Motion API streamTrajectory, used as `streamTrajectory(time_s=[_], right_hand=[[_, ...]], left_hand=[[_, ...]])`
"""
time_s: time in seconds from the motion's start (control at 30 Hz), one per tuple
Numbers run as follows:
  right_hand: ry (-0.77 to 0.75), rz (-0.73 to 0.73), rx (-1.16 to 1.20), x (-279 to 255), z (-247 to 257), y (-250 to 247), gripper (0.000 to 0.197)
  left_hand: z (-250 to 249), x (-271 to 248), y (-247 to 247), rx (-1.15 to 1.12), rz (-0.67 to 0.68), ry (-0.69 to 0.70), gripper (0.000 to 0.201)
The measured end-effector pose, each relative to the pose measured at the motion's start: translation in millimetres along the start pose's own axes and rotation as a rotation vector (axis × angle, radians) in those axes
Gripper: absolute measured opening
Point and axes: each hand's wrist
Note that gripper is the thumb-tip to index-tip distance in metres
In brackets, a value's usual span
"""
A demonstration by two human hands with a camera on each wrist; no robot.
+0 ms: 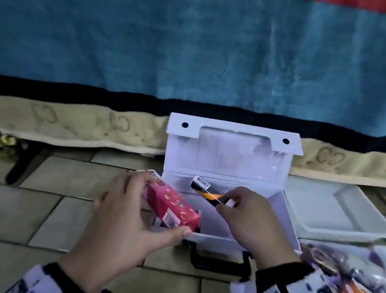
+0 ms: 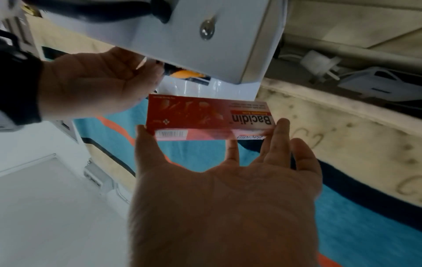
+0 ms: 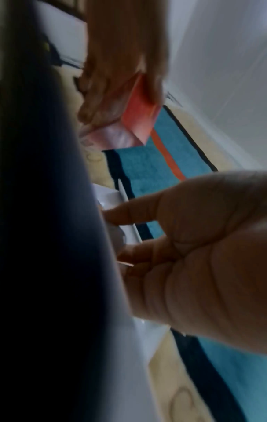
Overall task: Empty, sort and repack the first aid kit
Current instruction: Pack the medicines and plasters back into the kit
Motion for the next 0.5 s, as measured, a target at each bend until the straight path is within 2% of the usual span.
streamTrajectory(time_s=[0.1,0.2,0.33,0.43,0.5], right_hand=[[-0.010,-0.035,-0.093,2,-4,12,0.016],[-0.046,-0.012,-0.108,3,-4,8,0.013],[-0.176,0.142,-0.082,4,-1,5,0.016],[-0.296,0.257,-0.092,3,-1,20,0.026],[-0.347,0.286,-0.120,2,-1,28,0.026]], left_hand=[[0,10,8,0.077,0.048,0.064,0.095],[-4,25,7,0.082,0.035,0.059,0.095],[-6,45,0,-0.135,-0.003,-0.028,0.087],[-11,52,-8,-0.242,0.106,-0.070,0.083],[-18,55,-10,-0.178,0.171,-0.050,0.080]])
Point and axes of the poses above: each hand's wrist, its own x-axis towards the middle knuckle, its own y-axis out of the palm, z = x × y, and after that the axes turned 7 degrees about x, right-handed
